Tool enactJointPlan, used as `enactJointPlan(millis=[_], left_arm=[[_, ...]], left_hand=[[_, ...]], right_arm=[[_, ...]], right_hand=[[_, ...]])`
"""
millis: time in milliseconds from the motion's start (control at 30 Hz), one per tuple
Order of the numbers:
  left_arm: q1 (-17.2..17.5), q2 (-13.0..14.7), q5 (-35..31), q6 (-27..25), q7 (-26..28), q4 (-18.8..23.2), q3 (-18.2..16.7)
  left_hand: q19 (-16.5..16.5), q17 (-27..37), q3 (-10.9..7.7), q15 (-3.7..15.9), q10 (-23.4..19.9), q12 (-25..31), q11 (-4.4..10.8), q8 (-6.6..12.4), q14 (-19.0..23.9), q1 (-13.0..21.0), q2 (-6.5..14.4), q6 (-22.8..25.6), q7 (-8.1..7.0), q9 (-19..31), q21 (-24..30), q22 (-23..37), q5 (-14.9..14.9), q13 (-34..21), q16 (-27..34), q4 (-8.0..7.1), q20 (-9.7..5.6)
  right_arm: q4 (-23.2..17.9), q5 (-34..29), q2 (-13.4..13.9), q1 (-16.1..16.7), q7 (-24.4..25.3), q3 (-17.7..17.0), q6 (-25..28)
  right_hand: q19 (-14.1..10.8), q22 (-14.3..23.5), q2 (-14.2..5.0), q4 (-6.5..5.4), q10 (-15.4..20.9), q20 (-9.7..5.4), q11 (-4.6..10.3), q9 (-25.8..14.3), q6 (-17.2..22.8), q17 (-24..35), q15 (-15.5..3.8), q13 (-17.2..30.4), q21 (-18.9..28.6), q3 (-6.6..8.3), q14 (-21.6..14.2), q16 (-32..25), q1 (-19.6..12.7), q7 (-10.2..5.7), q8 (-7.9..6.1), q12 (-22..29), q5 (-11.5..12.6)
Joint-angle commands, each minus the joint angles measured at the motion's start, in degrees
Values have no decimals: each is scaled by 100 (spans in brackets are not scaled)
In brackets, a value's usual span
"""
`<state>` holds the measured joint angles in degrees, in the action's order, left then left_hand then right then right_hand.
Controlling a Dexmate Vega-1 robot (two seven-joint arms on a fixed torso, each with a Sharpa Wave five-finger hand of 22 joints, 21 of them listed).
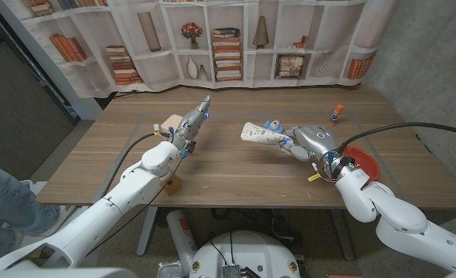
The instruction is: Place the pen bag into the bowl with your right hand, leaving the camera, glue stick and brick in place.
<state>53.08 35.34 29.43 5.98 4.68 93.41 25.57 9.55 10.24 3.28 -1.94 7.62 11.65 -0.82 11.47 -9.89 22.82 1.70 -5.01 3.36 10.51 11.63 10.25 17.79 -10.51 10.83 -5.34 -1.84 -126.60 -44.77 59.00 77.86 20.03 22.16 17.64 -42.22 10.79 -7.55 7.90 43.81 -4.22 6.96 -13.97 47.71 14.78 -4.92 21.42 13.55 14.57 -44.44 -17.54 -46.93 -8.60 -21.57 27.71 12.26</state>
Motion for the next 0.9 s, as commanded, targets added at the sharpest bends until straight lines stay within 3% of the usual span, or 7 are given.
enactJointPlan(millis=[33, 500, 900], left_arm=[[54, 58, -39, -91, 66, 155, 3], [102, 116, -33, -226, 102, 248, 6], [63, 116, -46, -254, 68, 249, 36]], left_hand=[[750, 25, 28, 24, 43, 0, 26, -15, -278, 17, 40, -32, -9, 27, 0, 30, -1, -25, -7, -12, -101], [753, 25, 46, 24, 47, 0, 5, -18, -282, 22, 46, -40, -7, 27, 0, 30, -3, -25, -9, -12, -95], [750, 25, 61, 26, 44, 1, -5, -18, -285, 27, 52, -39, -11, 27, 2, 30, -4, -25, -9, -12, -97]], right_arm=[[-148, -78, 286, 284, 102, -358, -2], [96, 23, 282, 372, 364, -528, -261], [40, 52, 303, 803, 503, -898, 27]], right_hand=[[-23, 7, 7, -16, 32, -52, 21, -29, 59, 25, -711, 10, -2, 22, 19, 12, -82, -20, -7, -7, -6], [-41, 6, 10, -20, -8, -118, 28, -20, 57, 41, -724, 19, -6, 27, 54, 47, -98, -25, 11, -40, -20], [-80, 7, 17, -23, 32, -164, 7, -21, 85, 51, -758, 27, 0, 27, 43, 63, -109, -37, 9, -37, -28]])
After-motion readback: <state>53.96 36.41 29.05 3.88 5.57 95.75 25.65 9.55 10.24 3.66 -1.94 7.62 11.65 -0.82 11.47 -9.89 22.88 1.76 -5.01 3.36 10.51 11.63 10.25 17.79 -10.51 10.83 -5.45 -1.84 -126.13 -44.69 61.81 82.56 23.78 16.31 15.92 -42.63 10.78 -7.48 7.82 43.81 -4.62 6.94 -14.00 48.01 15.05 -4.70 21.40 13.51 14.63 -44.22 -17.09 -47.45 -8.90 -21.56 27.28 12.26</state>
